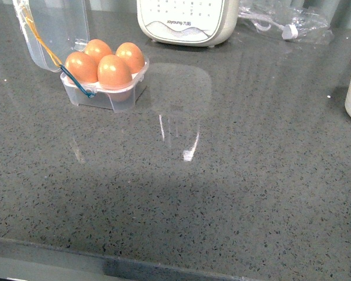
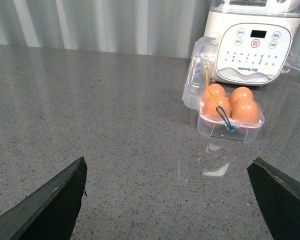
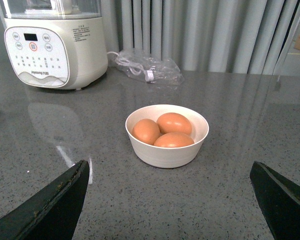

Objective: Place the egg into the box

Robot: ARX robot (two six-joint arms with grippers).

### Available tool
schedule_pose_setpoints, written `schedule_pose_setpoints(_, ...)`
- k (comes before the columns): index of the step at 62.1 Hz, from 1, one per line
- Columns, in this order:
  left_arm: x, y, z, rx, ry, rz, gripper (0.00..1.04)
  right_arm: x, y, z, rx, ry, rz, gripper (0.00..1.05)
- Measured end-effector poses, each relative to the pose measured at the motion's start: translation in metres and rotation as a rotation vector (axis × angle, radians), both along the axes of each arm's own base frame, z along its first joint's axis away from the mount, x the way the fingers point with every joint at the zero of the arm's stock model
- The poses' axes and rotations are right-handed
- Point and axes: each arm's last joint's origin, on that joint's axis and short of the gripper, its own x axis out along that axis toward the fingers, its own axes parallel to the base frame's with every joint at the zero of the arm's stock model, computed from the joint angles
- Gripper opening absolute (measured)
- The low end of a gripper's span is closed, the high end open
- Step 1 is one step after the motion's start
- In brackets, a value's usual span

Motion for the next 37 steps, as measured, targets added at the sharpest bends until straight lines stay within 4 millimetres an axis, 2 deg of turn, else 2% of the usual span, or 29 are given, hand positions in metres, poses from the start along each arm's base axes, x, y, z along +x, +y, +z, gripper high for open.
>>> schedule_pose_setpoints(24, 0.0002, 0.0001, -0.0002, -0.006, 0.009, 0.011, 0.98, 0.0000, 0.0000, 0.0000, 0.000, 0.000, 0.000, 0.97)
schedule_pose_setpoints(32, 0.0016, 0.0001, -0.0026, -0.077, 0.368, 0.243, 0.98, 0.0000, 0.0000, 0.0000, 0.000, 0.000, -0.001, 0.97)
schedule_pose_setpoints(37, 0.0028, 0.0002, -0.0022, -0.105, 0.423, 0.264, 0.98, 0.0000, 0.0000, 0.0000, 0.000, 0.000, 0.000, 0.97)
